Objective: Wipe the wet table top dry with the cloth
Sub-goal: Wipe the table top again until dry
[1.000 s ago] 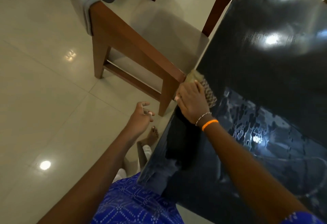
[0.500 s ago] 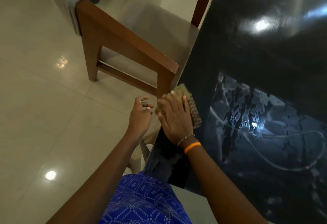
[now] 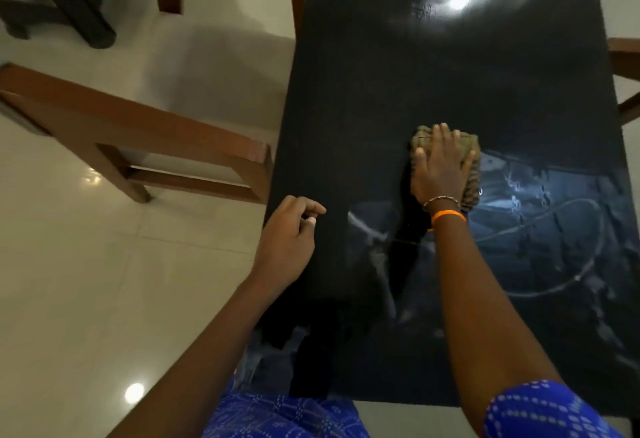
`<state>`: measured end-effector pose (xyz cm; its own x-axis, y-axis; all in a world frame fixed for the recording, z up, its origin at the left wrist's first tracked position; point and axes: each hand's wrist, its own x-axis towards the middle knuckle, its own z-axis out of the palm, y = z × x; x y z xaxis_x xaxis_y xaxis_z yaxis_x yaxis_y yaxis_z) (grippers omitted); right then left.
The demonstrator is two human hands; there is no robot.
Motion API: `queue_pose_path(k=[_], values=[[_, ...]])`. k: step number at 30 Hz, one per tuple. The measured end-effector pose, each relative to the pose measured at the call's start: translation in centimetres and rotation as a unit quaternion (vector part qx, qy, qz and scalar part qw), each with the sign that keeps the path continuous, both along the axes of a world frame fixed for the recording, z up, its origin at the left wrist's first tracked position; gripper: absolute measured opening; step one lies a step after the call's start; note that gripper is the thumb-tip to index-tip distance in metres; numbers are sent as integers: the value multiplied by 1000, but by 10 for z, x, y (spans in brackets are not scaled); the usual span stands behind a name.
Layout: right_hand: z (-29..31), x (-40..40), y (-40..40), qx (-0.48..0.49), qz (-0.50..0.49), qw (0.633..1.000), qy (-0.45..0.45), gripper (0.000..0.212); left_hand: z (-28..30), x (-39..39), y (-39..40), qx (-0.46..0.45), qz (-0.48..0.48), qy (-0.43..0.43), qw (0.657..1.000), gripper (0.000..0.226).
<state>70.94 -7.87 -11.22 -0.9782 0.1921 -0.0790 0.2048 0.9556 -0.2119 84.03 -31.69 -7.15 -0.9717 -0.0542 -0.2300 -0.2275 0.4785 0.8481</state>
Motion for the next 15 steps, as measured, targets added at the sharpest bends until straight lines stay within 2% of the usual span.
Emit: queue_pose_path(k=[5,9,12,15], values=[[8,-7,69,13,-134,991,-13,56,-3,-7,8,-11,-23,7,1000,25],[8,-12,39,9,-165,986,-18,59,-6,-6,-7,-28,27,14,999,27],[4,-16,-28,16,-95,995,-12,60,-10,-8,-19,-44,75,4,996,26],[-1,-8,-116,2,39,999,-5,61,-11,-6,-27,-59,104,-2,993,26]])
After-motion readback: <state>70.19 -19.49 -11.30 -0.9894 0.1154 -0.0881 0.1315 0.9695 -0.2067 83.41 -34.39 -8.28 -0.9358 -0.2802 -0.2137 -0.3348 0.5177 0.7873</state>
